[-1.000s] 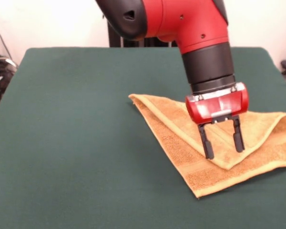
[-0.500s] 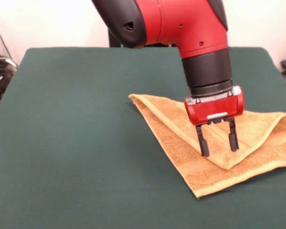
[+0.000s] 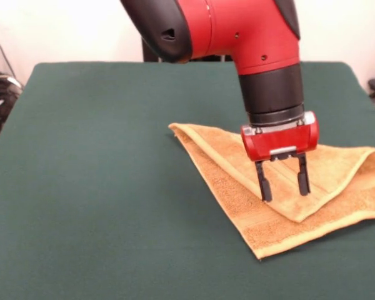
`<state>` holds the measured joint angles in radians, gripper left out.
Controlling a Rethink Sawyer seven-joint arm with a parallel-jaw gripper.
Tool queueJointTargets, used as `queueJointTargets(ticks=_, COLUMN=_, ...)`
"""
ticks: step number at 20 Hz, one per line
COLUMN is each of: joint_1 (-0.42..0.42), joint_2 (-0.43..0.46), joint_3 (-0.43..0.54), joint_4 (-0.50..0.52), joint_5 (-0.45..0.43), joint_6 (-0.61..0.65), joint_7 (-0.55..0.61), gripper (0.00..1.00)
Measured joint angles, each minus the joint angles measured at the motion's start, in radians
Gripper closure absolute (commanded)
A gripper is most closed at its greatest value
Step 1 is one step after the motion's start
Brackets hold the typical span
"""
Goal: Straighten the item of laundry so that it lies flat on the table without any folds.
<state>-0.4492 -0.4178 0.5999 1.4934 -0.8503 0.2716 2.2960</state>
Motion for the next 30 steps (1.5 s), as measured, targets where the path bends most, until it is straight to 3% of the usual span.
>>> queueJointTargets(ticks=10, joint_1=0.007, joint_2=0.013, joint_3=0.017, joint_4=-0.001, joint_5=-0.006, joint_6=0.0, joint_7=0.0, gripper=0.0)
queueJointTargets(ticks=16, joint_1=0.008, joint_2=0.082, joint_3=0.018, joint_4=-0.017, joint_5=-0.009, joint_6=-0.001, joint_7=0.0, gripper=0.0)
queueJointTargets(ticks=29, joint_1=0.038, joint_2=0.094, joint_3=0.014, joint_4=-0.066, joint_5=-0.009, joint_6=0.0, joint_7=0.0, gripper=0.0)
queueJointTargets(ticks=30, joint_1=0.048, joint_2=0.102, joint_3=0.013, joint_4=-0.085, joint_5=-0.011, joint_6=0.0, joint_7=0.0, gripper=1.0)
